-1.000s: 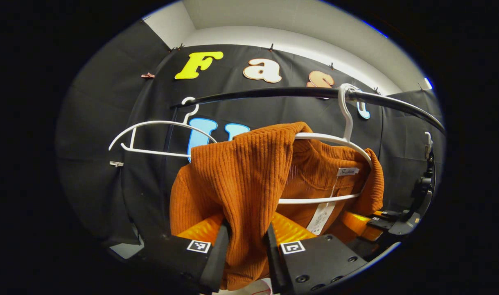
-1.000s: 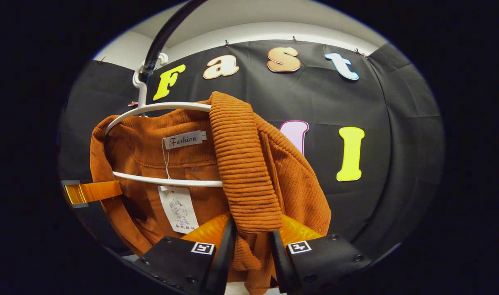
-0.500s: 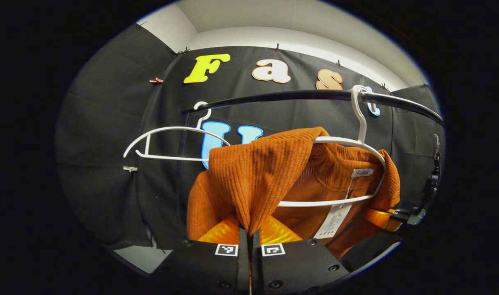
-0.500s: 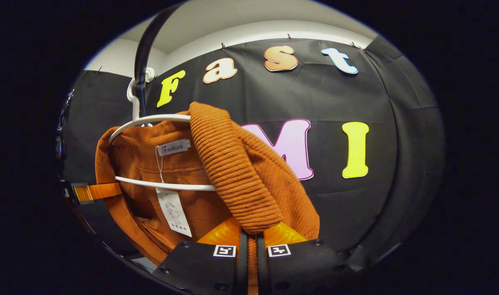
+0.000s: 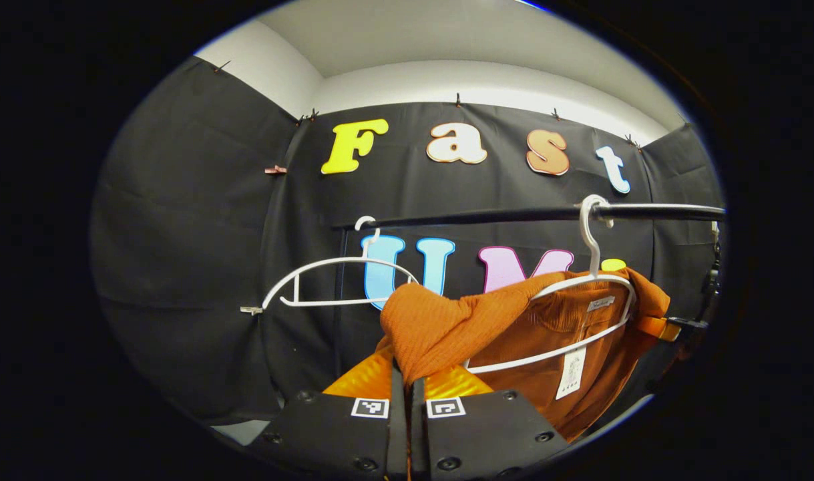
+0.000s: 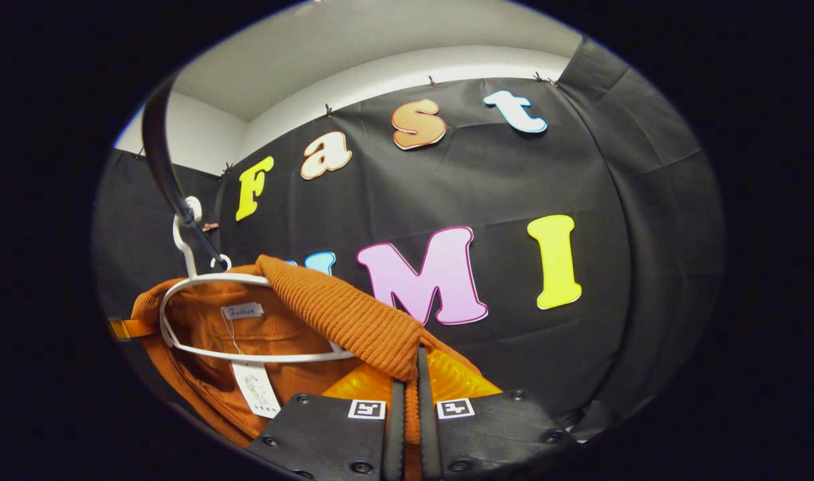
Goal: Grasp the clothes on the hanger with both hands and then place them into the laundry hamper below.
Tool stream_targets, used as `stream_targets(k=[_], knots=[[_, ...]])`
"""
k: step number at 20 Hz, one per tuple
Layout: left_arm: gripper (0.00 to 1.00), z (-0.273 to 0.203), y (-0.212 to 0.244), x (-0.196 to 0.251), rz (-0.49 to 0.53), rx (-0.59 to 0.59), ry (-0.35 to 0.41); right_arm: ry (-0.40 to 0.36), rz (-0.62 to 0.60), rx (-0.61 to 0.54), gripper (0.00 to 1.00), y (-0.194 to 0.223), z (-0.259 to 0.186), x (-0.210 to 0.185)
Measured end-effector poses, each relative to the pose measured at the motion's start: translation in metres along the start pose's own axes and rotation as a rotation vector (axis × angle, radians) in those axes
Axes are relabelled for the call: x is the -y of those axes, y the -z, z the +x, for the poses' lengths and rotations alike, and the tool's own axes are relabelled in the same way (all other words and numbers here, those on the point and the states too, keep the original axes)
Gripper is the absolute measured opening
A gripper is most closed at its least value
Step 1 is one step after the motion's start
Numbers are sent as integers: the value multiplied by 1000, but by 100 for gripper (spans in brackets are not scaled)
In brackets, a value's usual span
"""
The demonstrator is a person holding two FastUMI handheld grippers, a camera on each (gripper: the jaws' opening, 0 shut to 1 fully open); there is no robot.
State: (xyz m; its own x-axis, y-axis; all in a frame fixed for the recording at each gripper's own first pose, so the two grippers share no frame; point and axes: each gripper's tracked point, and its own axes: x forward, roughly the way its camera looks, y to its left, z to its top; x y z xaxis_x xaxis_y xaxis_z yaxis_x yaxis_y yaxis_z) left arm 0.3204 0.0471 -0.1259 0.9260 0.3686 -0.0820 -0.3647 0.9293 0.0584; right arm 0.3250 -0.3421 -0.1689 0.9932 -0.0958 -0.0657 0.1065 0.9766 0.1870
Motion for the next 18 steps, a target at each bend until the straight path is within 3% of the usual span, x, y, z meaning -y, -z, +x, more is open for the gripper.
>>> stream_targets(k=[3, 6, 12, 15, 16, 17, 18], knots=[[7, -10, -13, -9, 29, 9, -5, -4, 15, 75, 13, -29, 8, 3], [6, -14, -22, -7, 64, -2, 22, -36, -40, 67, 13, -25, 21, -5], [7, 19, -52, -20, 112, 21, 137, -106, -81, 47, 13, -26, 39, -13], [7, 50, -33, -36, 145, -63, 170, -149, -128, 40, 18, -27, 46, -18], [5, 59, -22, -35, 144, -93, 193, -157, -137, 29, 17, -23, 49, -19], [6, 67, -12, -35, 130, -123, 214, -167, -137, 15, 9, -19, 52, -20], [6, 74, 0, -37, 103, -152, 224, -169, -127, -8, 13, -12, 54, -19]])
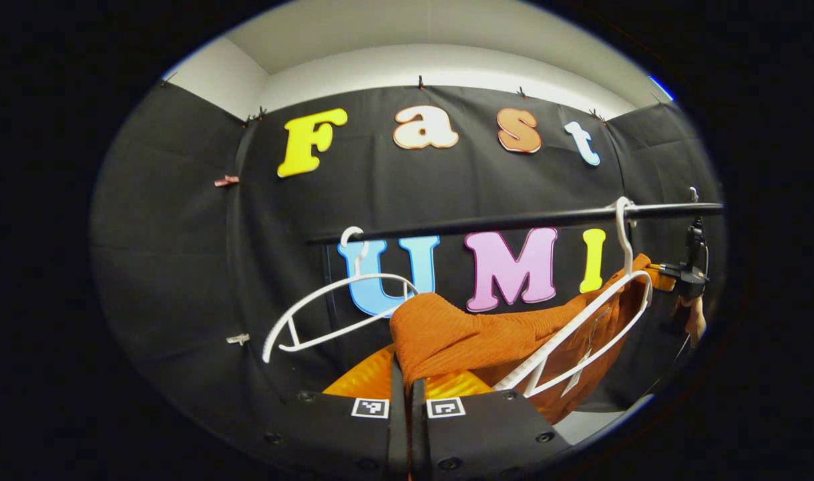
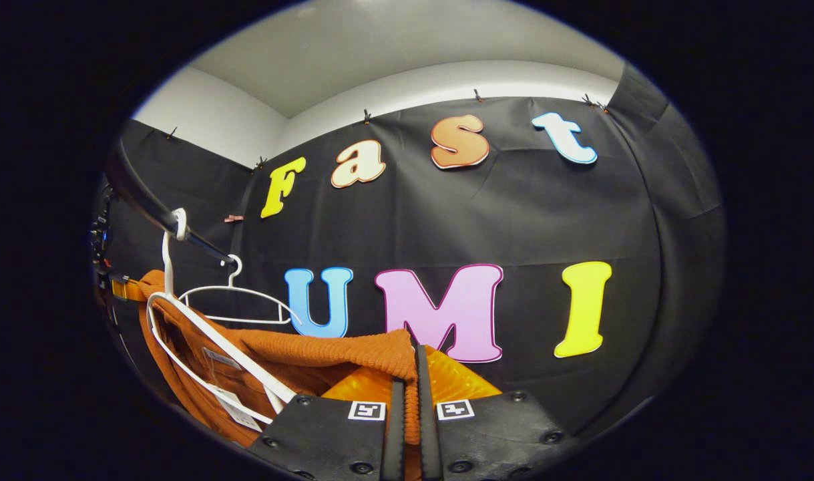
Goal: Grasp the clothes on the hanger with both hands and then place them into the laundry hamper below.
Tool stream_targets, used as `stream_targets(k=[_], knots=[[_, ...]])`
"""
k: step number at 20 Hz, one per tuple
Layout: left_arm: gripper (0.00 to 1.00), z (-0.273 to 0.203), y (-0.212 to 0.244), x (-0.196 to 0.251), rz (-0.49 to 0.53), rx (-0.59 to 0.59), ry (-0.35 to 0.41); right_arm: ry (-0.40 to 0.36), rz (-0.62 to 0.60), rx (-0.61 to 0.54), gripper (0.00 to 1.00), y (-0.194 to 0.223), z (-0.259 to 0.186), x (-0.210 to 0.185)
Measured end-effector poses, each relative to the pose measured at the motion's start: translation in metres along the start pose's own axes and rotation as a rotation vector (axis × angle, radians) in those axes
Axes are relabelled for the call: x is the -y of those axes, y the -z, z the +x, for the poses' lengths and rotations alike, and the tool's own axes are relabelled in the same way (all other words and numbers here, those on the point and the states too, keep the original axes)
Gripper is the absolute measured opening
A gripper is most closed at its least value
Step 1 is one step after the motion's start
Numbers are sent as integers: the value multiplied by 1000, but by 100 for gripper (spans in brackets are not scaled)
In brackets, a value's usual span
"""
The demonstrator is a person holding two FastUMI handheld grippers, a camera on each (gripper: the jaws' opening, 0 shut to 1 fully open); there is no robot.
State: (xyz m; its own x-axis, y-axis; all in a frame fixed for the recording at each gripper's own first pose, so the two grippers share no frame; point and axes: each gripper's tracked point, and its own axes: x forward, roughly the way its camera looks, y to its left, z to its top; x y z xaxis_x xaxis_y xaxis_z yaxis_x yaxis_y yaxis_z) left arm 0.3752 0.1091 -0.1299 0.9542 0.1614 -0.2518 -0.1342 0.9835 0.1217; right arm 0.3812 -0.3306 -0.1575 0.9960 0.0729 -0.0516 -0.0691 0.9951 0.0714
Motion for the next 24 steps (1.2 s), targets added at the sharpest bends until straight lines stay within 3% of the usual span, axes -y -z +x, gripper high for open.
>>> stream_targets(k=[8, 15, 18, 24], knots=[[6, 32, 70, -4, -206, -74, 46, 1, 88, -94, 13, 53, -4, 8], [6, 17, 136, 27, -239, -196, 25, 75, 151, -268, 13, 138, -41, 19], [6, 11, 158, 38, -285, -240, 22, 75, 163, -326, 13, 161, -58, 4], [6, -8, 197, 57, -321, -326, 13, 1, 189, -409, 13, 183, -75, -46]])
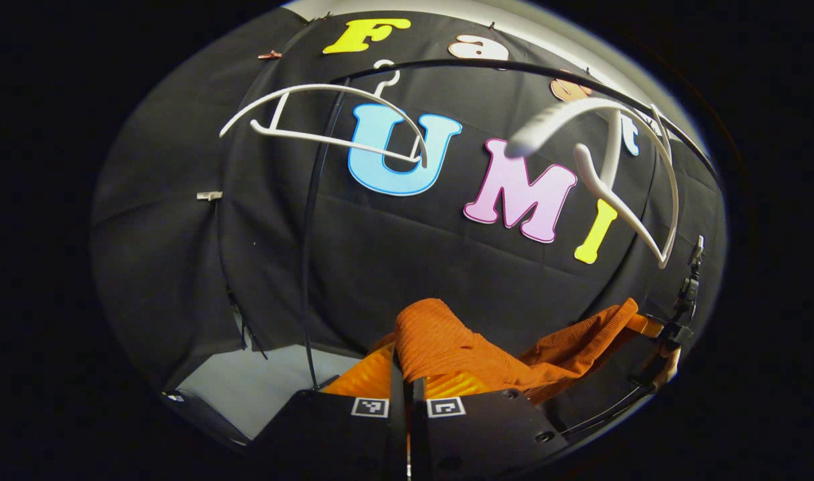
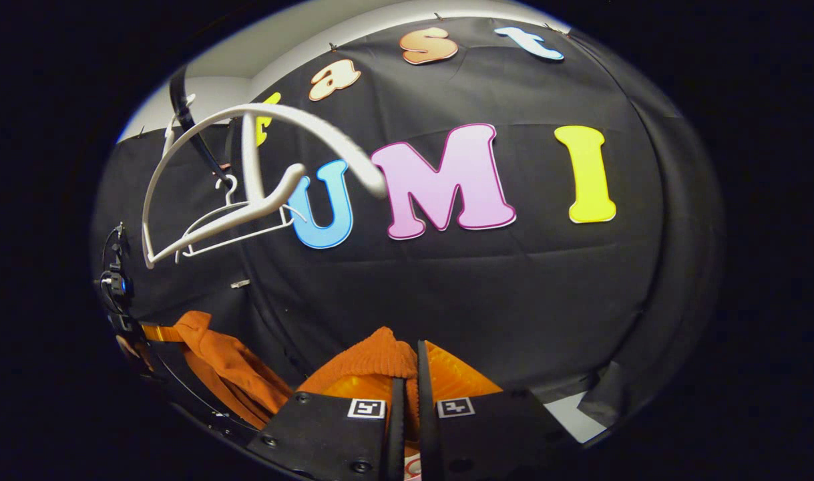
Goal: Grasp the clothes on the hanger with both hands and then place them into the laundry hamper below.
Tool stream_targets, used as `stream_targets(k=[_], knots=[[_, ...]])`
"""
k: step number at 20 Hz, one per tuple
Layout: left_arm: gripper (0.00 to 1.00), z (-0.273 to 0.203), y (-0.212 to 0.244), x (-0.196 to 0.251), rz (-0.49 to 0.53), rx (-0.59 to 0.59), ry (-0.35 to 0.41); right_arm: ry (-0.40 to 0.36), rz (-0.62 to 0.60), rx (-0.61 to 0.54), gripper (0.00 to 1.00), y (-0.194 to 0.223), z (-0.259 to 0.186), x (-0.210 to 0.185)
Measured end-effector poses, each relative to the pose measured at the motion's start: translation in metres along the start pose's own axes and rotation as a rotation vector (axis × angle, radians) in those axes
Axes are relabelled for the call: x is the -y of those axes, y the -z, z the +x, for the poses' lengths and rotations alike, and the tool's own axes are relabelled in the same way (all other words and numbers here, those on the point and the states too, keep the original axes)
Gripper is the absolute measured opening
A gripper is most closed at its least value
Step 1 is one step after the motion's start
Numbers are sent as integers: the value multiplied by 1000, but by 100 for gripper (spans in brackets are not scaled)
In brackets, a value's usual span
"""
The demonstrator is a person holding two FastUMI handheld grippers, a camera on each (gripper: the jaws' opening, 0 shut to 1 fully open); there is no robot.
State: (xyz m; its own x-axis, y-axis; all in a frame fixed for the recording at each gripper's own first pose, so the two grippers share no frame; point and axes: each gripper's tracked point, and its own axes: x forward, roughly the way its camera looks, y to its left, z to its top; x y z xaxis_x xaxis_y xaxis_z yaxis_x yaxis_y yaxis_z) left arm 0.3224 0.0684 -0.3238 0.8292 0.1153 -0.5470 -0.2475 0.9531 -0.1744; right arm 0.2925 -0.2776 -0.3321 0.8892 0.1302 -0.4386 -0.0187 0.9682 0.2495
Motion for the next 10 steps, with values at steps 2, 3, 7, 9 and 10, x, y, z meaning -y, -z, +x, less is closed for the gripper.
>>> stream_targets(k=[2, 3, 7, 9, 10], knots=[[7, -3, 16, 4, -3, -30, -9, -24, -2, -24, 14, 11, -1, -17], [7, -4, 23, 5, -6, -45, -13, -33, -7, -41, 13, 17, -2, -25], [6, -7, 43, 20, -51, -85, 1, -94, -34, -113, 14, 44, -1, -63], [7, -4, 53, 28, -73, -104, 13, -118, -62, -150, 14, 61, -2, -79], [7, -3, 59, 35, -97, -115, 26, -140, -57, -170, 14, 72, 1, -86]])
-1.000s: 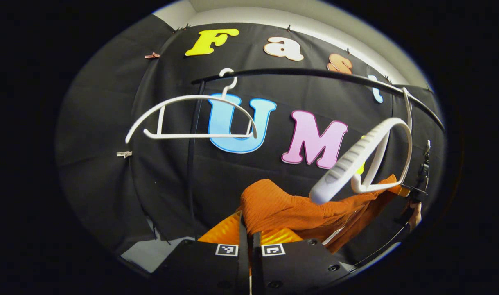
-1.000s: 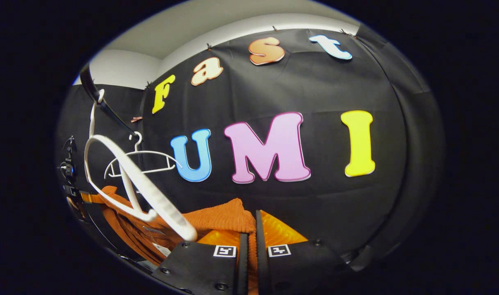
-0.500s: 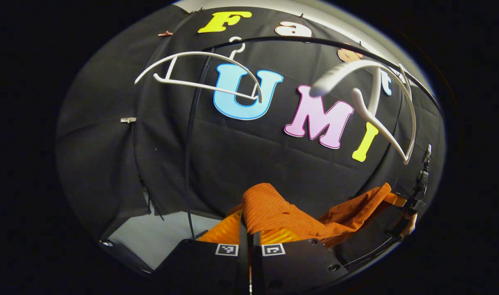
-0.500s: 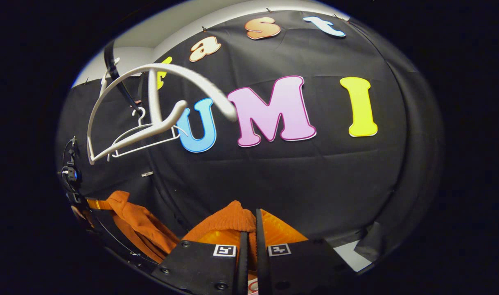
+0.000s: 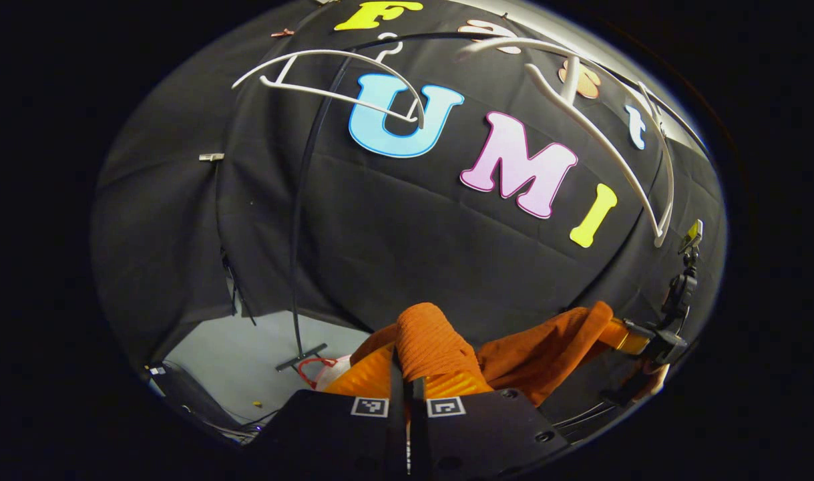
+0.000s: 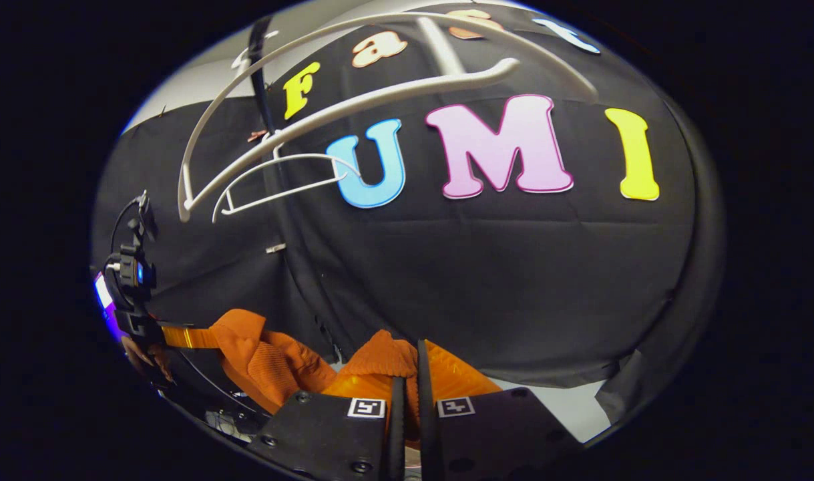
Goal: Grasp the clothes on the hanger with both hands and then place them into the laundry hamper below.
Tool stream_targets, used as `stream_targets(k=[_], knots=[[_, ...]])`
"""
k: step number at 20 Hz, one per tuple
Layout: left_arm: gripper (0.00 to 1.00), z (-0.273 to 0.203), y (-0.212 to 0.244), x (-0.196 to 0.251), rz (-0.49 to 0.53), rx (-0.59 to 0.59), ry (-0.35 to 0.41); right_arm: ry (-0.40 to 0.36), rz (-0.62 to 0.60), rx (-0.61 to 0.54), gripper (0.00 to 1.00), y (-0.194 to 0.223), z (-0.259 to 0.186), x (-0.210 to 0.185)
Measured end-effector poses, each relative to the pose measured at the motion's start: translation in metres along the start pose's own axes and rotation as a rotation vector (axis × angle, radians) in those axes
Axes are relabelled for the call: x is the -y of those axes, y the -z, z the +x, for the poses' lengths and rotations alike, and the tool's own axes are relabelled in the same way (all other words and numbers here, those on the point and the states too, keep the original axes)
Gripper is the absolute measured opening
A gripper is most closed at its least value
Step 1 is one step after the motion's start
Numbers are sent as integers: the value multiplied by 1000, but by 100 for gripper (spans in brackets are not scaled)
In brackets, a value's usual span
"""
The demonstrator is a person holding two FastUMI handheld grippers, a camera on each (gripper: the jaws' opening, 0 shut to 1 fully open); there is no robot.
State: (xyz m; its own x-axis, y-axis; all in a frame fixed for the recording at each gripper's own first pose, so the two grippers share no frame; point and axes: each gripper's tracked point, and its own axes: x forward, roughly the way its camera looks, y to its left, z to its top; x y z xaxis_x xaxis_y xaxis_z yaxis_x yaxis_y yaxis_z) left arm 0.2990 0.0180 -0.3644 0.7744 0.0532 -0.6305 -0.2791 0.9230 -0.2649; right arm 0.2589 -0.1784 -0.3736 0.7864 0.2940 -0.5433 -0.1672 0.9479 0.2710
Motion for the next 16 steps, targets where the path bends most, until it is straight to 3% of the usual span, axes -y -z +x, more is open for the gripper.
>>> stream_targets(k=[1, 2, 6, 13, 16], knots=[[7, 3, 8, 10, -20, -14, 23, -29, 8, -14, 10, 6, 2, -13], [6, 5, 14, 19, -27, -34, 40, -51, 16, -27, 14, 11, 5, -25], [7, 12, 33, 53, 11, -90, 105, -107, 64, -75, 14, 28, 9, -59], [5, 32, 54, 67, 79, -168, 101, -80, 115, -155, 13, 53, 12, -64], [11, 34, 61, 68, 72, -206, 90, -59, 112, -199, 13, 65, 15, -60]])
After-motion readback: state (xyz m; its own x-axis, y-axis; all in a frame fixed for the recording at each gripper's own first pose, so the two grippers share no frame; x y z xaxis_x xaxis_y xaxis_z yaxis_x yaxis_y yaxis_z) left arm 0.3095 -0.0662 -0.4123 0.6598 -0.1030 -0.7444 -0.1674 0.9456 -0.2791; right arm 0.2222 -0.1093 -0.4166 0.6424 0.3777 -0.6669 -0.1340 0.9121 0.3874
